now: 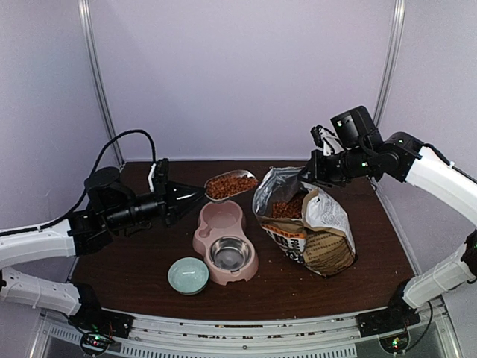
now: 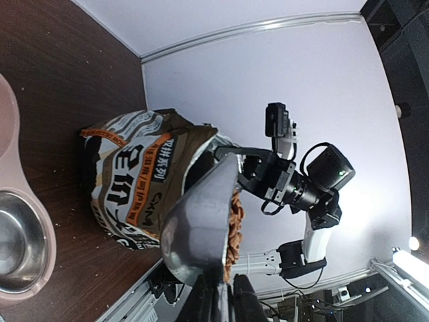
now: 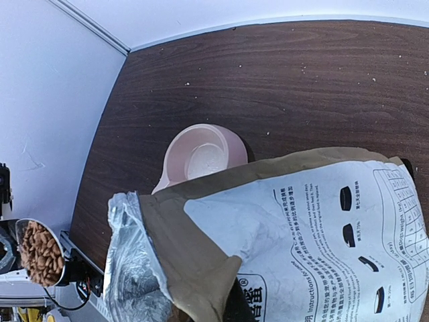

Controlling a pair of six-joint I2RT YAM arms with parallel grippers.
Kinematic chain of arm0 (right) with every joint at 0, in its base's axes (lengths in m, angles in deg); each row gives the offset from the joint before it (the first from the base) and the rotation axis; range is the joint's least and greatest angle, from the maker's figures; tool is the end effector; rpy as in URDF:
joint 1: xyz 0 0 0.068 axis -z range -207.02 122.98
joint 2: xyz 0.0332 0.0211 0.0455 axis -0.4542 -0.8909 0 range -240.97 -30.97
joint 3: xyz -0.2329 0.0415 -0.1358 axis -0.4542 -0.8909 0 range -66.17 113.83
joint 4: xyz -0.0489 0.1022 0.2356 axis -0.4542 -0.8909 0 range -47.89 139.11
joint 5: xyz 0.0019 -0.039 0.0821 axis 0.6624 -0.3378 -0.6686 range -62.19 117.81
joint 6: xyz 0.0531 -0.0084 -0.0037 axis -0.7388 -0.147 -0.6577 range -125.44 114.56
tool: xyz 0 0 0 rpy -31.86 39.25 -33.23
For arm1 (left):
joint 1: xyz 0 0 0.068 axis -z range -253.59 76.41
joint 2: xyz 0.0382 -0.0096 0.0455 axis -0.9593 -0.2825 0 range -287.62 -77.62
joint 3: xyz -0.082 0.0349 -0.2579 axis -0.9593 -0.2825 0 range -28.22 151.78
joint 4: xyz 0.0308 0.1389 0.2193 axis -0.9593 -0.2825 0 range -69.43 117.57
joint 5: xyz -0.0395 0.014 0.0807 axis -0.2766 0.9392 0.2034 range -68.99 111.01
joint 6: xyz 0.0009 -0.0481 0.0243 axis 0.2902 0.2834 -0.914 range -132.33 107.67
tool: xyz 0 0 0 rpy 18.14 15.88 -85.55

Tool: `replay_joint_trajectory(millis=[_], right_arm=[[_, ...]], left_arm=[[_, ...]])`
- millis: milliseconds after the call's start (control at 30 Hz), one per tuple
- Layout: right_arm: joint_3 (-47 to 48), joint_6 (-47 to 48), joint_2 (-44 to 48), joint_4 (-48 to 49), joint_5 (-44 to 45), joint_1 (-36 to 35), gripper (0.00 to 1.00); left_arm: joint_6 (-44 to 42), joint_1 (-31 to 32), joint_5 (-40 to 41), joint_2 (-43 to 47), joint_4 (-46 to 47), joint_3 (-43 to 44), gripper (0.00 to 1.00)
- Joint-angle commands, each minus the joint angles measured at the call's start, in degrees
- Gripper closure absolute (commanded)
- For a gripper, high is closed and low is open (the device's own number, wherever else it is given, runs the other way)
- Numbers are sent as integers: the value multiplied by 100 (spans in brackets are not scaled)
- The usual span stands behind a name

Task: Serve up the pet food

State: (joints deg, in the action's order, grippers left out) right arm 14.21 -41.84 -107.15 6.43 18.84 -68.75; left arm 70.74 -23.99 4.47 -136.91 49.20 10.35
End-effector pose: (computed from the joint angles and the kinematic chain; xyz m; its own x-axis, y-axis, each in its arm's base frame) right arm 0.2069 0.1921 0.3797 -0.8179 0.0559 -0.5727 -0.3271 0.7736 0.5427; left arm 0.1502 -0.1921 0.3117 -0.9066 -0.4031 -0.1252 0.1206 0.0369 -0.9920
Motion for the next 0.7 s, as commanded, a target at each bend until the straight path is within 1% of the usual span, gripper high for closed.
replay_joint_trajectory(millis=[0, 100, 233, 367, 533, 667], right_arm=[[282, -23, 524, 1395, -124, 16, 100], [276, -9, 547, 1379, -106, 25, 100], [301, -6, 552, 1346, -98, 42, 100], [312, 17, 543, 1311, -98, 44, 100], [264, 18, 521, 1303, -95, 43, 100], [272, 15, 508, 1308, -114, 43, 100]], left_arm=[[-80, -259, 208, 631, -282, -392, 100], [-140, -334, 228, 995, -631, -700, 100], [-45, -344, 347, 1449, -847, -1238, 100], [-51, -380, 388, 1769, -1119, -1578, 100], [-48, -399, 457, 1975, -1206, -1935, 100], [-52, -399, 446, 1930, -1193, -2058, 100]])
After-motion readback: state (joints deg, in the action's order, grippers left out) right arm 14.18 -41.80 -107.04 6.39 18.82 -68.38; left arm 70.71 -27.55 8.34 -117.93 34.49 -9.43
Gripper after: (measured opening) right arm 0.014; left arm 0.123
